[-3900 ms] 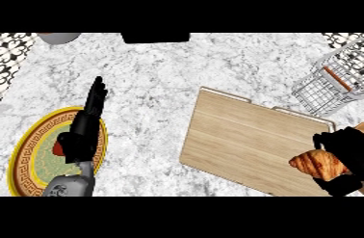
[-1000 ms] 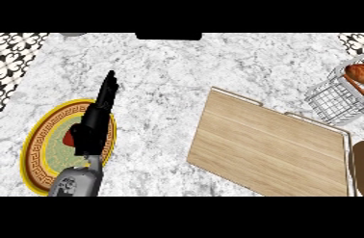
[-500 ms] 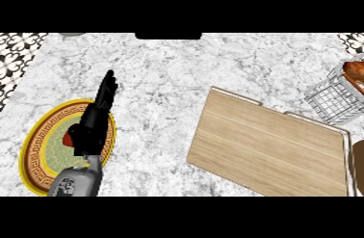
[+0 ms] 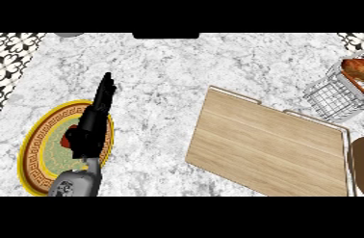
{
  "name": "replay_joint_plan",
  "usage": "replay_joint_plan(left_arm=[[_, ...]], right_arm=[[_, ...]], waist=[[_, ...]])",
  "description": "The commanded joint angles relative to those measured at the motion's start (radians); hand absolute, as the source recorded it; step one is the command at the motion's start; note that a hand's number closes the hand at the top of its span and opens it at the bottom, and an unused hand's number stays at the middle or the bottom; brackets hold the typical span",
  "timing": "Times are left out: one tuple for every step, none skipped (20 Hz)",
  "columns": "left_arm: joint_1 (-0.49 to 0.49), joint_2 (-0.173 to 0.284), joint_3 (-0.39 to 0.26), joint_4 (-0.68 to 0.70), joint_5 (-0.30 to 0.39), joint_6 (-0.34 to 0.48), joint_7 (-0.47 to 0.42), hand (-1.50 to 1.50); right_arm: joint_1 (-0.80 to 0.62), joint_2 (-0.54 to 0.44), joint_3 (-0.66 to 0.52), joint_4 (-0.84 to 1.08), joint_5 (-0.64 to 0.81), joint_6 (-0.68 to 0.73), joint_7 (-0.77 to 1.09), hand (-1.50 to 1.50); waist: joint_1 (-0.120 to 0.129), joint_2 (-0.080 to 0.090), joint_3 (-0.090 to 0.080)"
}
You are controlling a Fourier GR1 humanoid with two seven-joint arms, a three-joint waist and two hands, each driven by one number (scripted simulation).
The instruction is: Pick the croissant from the tray and place it in the tiered basket
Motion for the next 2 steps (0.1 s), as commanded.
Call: replay_joint_plan(left_arm=[[0.019, -0.008, -0.008, -0.016, 0.001, 0.002, -0.006, 0.0], [0.017, 0.013, 0.012, -0.016, 0.008, -0.006, 0.002, 0.0]], right_arm=[[0.106, -0.052, -0.044, 0.077, -0.026, 0.082, -0.095, -1.5], [0.126, -0.061, -0.052, 0.076, -0.031, 0.094, -0.126, -1.5]], waist=[[-0.014, -0.002, 0.004], [-0.021, -0.002, 0.007]])
